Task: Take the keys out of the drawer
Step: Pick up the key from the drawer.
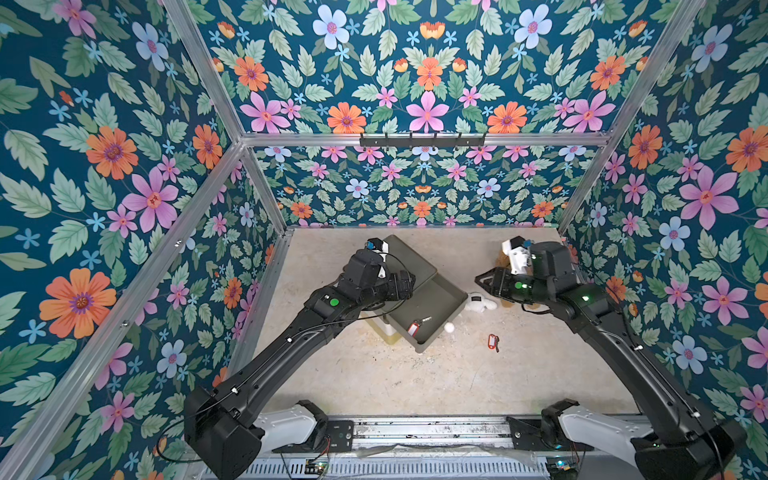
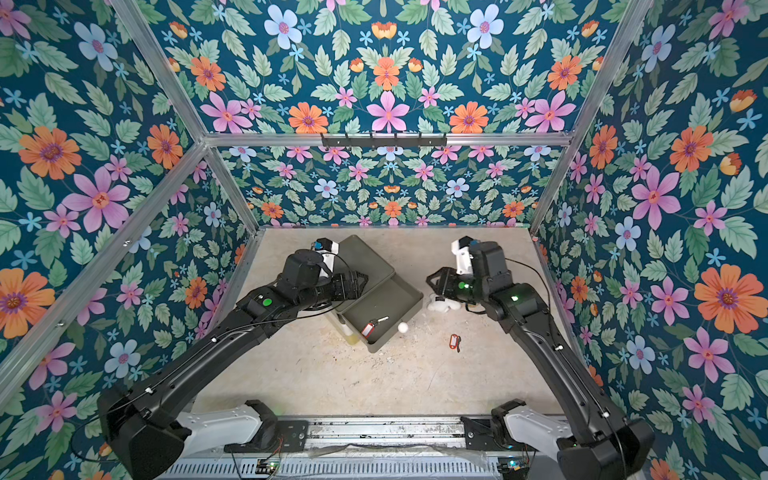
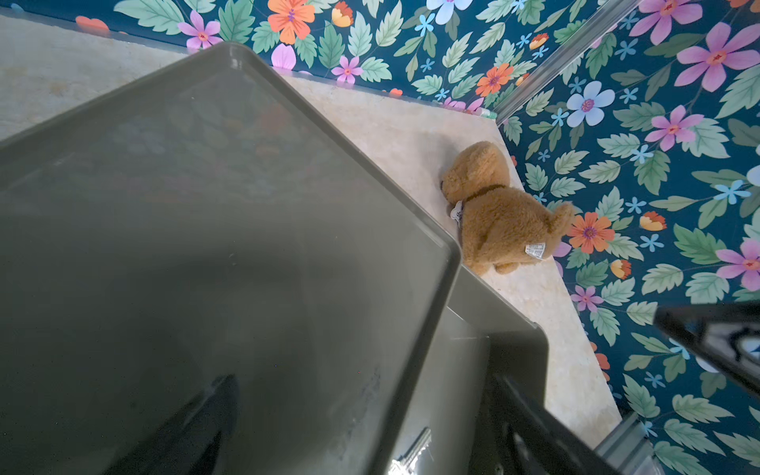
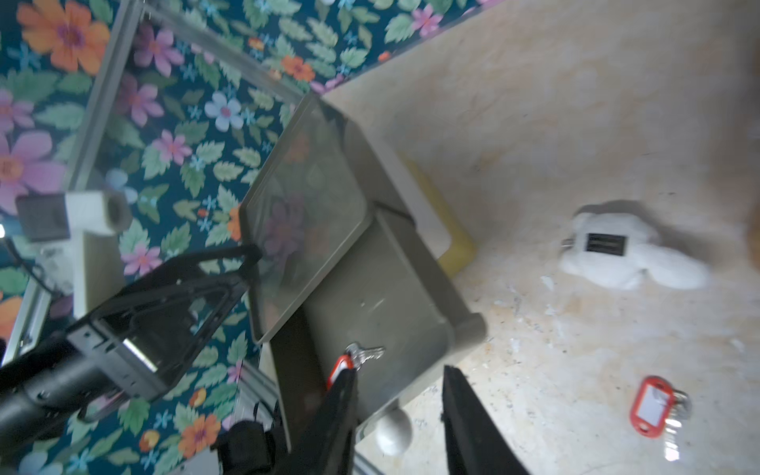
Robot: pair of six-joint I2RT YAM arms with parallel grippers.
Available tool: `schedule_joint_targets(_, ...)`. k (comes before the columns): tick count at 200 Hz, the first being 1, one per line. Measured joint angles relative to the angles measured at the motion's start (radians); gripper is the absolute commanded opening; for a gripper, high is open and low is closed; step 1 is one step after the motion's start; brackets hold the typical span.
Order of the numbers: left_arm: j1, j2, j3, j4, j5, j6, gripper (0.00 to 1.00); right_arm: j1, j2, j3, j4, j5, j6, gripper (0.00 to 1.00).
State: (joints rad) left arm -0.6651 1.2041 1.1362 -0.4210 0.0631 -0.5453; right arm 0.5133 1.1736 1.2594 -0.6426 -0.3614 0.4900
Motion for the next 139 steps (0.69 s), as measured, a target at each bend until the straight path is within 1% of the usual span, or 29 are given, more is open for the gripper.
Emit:
schedule_joint_targets(9, 0.0, -0.014, -0.005, -0.005, -0.01, 0.0, 0.99, 0.07, 0.042, 0.055, -0.025, 0.019, -0.014, 0.39)
schedule_joint_targets(23, 0.002, -0.039, -0.012, -0.01, -0.017, 0.0, 1.0, 0.146, 0.106, 0.13, -0.061, 0.039, -0.03, 0.39)
schedule_joint_targets(46, 0.003, -0.071, -0.019, -0.031, -0.024, 0.0, 0.99, 0.209, 0.2, 0.225, -0.129, 0.08, -0.065, 0.39)
schedule_joint_targets(77, 0.012, -0.097, -0.019, -0.072, -0.042, 0.016, 0.99, 0.229, 0.288, 0.313, -0.24, 0.109, -0.106, 0.39)
schedule_joint_targets(116, 0.014, -0.117, -0.087, -0.072, -0.061, 0.021, 0.99, 0.235, 0.334, 0.335, -0.347, 0.135, -0.148, 0.4)
schedule_joint_targets(139, 0.014, -0.118, -0.093, -0.058, -0.072, 0.022, 0.99, 0.238, 0.355, 0.348, -0.381, 0.152, -0.163, 0.4)
